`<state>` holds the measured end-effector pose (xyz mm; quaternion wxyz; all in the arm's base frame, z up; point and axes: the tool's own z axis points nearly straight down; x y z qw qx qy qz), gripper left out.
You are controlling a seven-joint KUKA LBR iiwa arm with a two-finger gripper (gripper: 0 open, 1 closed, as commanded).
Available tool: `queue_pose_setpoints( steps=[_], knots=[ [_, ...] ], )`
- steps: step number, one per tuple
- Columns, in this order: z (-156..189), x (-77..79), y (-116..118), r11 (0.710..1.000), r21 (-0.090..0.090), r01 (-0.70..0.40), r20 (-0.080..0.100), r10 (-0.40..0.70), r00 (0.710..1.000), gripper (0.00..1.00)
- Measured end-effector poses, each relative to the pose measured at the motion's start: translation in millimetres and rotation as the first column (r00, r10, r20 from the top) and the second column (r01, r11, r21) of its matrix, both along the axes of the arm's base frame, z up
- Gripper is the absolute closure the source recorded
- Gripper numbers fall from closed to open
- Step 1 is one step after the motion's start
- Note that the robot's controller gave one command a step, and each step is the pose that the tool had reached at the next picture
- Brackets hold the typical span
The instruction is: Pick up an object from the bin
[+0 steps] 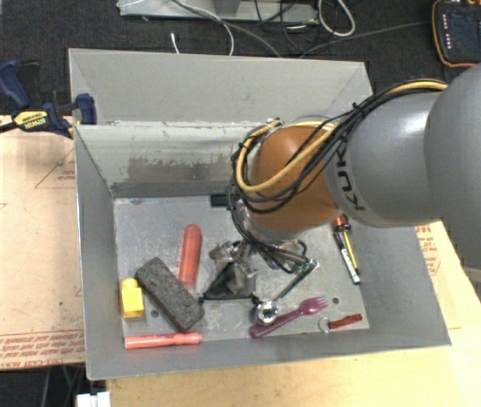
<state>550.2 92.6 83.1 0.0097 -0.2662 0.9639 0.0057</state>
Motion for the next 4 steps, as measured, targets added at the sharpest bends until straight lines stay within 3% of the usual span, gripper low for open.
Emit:
queue_pose_setpoints(
  steps=[1,2,3,4],
  knots=[
    [13.9,-5.0,-9.4,0.957,-0.004,-0.290,0.005,0.290,0.957,1.00],
    [26.5,-6.1,-8.7,0.939,-0.004,-0.344,-0.005,0.344,0.939,1.00],
    [59.5,-4.4,11.2,0.890,-0.006,-0.455,0.004,0.455,0.890,1.00],
    [149.9,1.1,-19.7,0.894,-0.004,-0.449,0.004,0.449,0.894,1.00]
  ],
)
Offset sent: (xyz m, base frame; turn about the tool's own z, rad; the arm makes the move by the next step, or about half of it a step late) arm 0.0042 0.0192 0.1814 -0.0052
